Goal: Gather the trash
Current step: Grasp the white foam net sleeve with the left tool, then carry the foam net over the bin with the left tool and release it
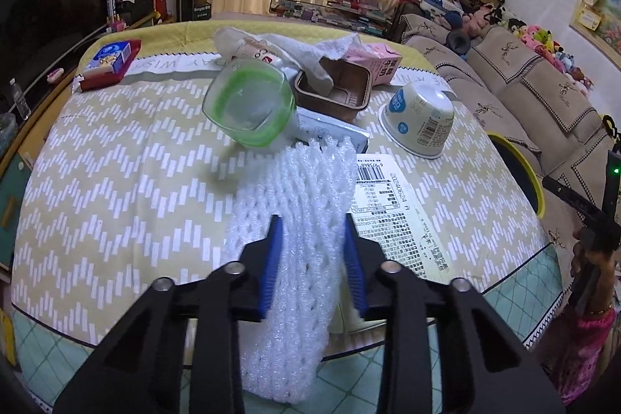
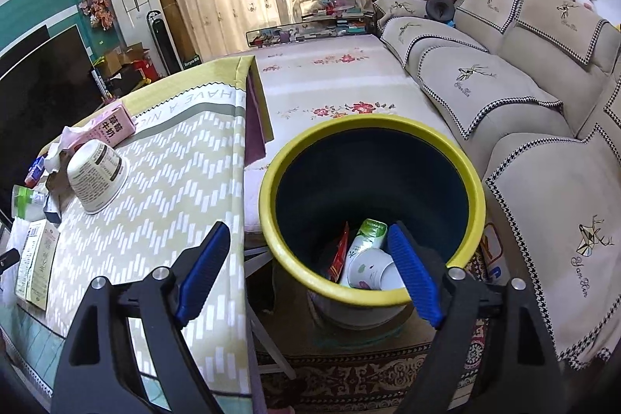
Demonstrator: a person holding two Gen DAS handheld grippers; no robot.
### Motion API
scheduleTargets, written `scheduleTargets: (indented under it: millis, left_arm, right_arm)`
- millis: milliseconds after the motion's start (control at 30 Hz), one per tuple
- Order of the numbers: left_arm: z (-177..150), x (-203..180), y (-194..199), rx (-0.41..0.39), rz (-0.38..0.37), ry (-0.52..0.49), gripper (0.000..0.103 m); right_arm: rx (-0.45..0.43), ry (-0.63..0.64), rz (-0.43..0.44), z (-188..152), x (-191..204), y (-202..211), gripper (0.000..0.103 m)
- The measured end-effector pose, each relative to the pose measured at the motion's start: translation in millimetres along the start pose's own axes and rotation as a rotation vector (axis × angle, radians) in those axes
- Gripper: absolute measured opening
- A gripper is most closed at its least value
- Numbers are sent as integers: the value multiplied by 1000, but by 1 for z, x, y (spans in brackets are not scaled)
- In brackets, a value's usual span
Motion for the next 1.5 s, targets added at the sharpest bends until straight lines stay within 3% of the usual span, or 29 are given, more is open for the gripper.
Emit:
scheduleTargets:
  millis: [67, 233, 367, 767, 1067, 1500]
  left_arm:
    - [-1, -2, 6, -11, -5, -9, 15]
    - [-4, -11, 32, -50, -45, -31, 14]
    - [-4, -22, 55, -94, -34, -73, 13]
    - [23, -107, 92, -168, -110, -261, 13]
    - [58, -230, 56, -116, -254, -439, 13]
    - [105, -397, -42, -15, -324, -595, 13]
  right_arm:
    - [-8, -3, 7, -2, 0, 3, 79]
    - [-24, -15, 19, -9, -3, 13, 79]
    - [-33, -35, 29, -12, -7, 19, 80]
    - [-91, -86, -17, -30, -32, 46, 80]
    - [-128, -163, -94, -52, -79, 70, 81]
    - [-118, -282, -111, -81, -134, 71, 81]
Point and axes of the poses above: each gripper's, at about its wrist camera, not at the fingertips, and y roughly against the way its jaws point, x to its left, z to its top, the point moved 6 cm from there along -y, roughly the way its jaws point, and after that the axes turned 13 degrees about x, right-handed, at the moved point
